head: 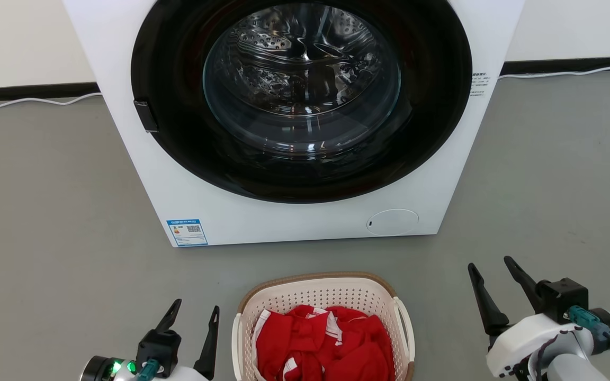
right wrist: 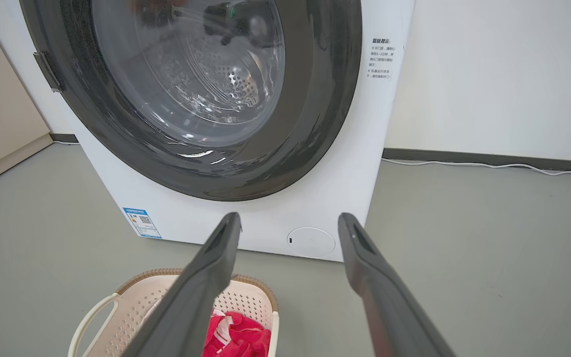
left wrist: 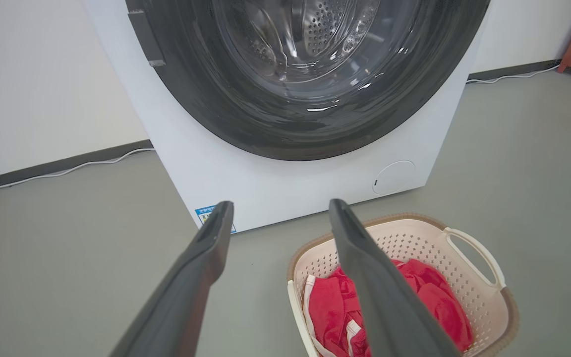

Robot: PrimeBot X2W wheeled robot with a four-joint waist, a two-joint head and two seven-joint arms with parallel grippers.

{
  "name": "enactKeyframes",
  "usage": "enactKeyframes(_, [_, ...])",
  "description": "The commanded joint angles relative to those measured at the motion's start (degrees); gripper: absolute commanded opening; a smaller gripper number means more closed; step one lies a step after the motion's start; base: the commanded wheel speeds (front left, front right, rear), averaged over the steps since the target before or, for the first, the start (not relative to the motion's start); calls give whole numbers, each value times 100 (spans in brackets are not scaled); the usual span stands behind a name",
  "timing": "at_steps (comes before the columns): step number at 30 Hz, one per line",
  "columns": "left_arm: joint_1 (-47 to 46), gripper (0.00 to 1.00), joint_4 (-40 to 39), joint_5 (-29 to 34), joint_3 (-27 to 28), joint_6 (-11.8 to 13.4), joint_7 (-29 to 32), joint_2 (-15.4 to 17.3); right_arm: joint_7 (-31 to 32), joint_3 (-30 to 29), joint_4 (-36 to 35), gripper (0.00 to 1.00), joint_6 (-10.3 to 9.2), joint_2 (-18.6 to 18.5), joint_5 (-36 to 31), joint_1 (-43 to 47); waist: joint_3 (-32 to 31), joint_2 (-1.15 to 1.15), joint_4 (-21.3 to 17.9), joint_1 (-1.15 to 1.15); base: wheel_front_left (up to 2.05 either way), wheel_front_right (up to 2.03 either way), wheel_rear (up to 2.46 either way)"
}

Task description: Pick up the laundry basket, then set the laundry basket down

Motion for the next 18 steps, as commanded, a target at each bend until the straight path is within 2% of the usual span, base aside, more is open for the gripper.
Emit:
enactKeyframes(1, [-281,100,-95,157,135,-6,-77,91,-118,118,-66,100,19,-104,-141,-190,7,0,2,0,0,0,0])
enactKeyframes(18, [-328,100,-104,39,236,-21,-77,32,-118,-51,-37,100,19,-71,-126,-232,193,0,13,0,0,0,0])
